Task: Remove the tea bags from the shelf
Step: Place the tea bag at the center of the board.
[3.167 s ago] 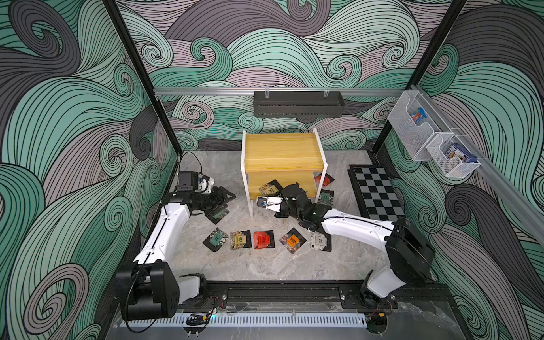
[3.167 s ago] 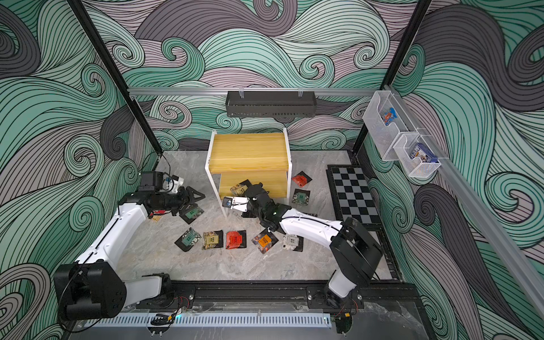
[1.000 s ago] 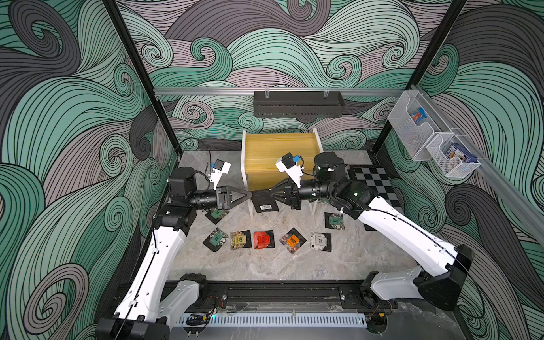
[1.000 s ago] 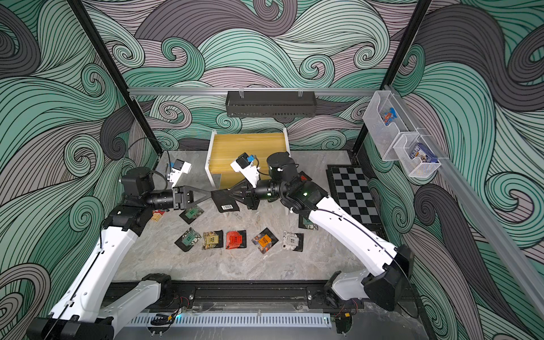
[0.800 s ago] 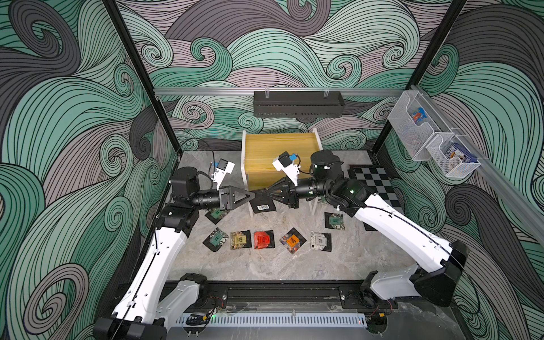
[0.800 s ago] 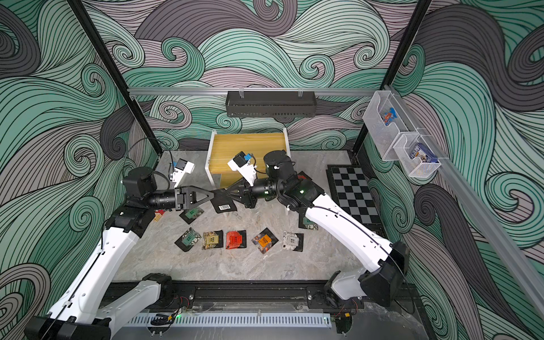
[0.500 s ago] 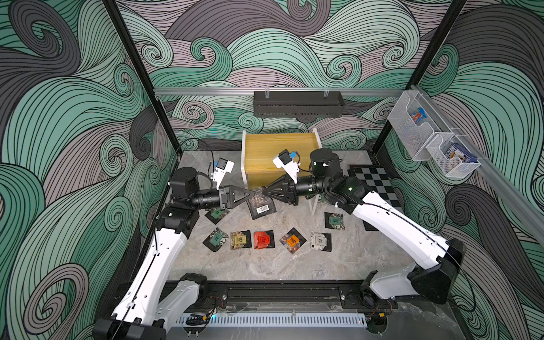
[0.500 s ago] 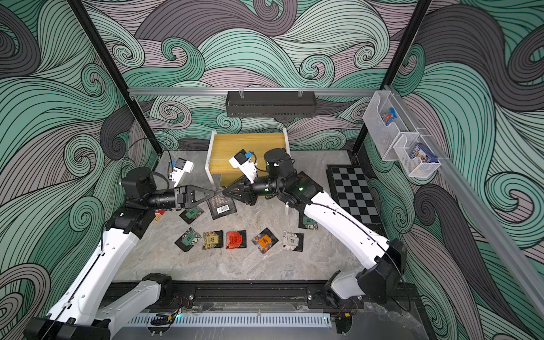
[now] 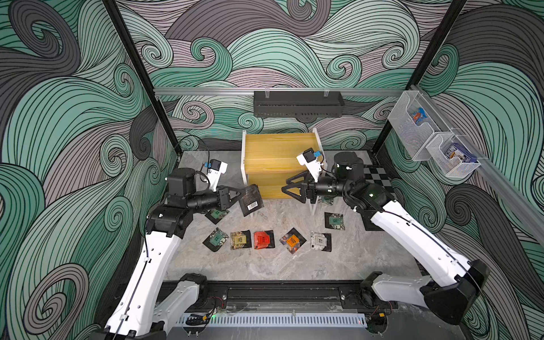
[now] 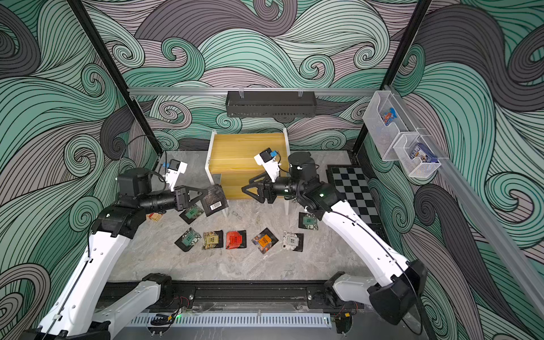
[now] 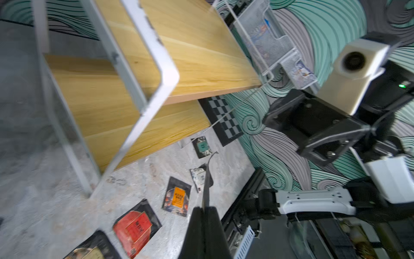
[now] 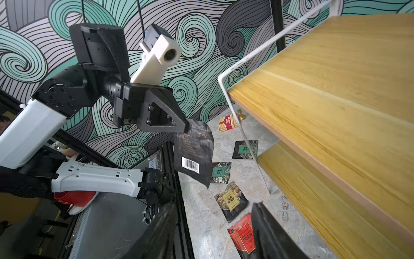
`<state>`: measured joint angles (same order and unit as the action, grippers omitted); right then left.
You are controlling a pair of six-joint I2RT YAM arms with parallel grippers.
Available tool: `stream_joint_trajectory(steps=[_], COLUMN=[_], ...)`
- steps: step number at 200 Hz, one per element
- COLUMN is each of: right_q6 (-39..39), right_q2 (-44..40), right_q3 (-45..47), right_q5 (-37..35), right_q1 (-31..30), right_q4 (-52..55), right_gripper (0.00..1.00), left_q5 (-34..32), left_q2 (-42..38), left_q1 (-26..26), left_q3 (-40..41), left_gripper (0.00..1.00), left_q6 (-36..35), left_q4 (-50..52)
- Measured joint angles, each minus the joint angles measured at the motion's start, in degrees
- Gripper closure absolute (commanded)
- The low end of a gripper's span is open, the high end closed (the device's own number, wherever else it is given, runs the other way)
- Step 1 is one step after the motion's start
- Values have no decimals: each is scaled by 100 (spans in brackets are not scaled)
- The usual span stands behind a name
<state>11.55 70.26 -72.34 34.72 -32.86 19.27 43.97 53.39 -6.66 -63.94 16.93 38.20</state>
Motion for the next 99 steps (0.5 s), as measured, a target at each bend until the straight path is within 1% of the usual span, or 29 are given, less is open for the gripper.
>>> stream_joint_trajectory(steps=[30,60,78,99], right_q6=[-118,-245,-304,-372], right_q2=[-334,-629,-809,-997], right_q3=[267,442,573,754], right_q5=[-240,-527,-671,-835], right_q1=[153,227,232,234], right_q4=[90,170,199,223], right_gripper=[37,36,36,36], left_q5=[-1021,-2197,-2988,-3685], left_q2=[-26,66,315,809], left_q1=[116,229,280,284], left_q3=[-2,-2,-11,-164], left_gripper=[100,100,100,100], left_q6=[-297,-358,-313,-229], left_q4=[562,824,863,861])
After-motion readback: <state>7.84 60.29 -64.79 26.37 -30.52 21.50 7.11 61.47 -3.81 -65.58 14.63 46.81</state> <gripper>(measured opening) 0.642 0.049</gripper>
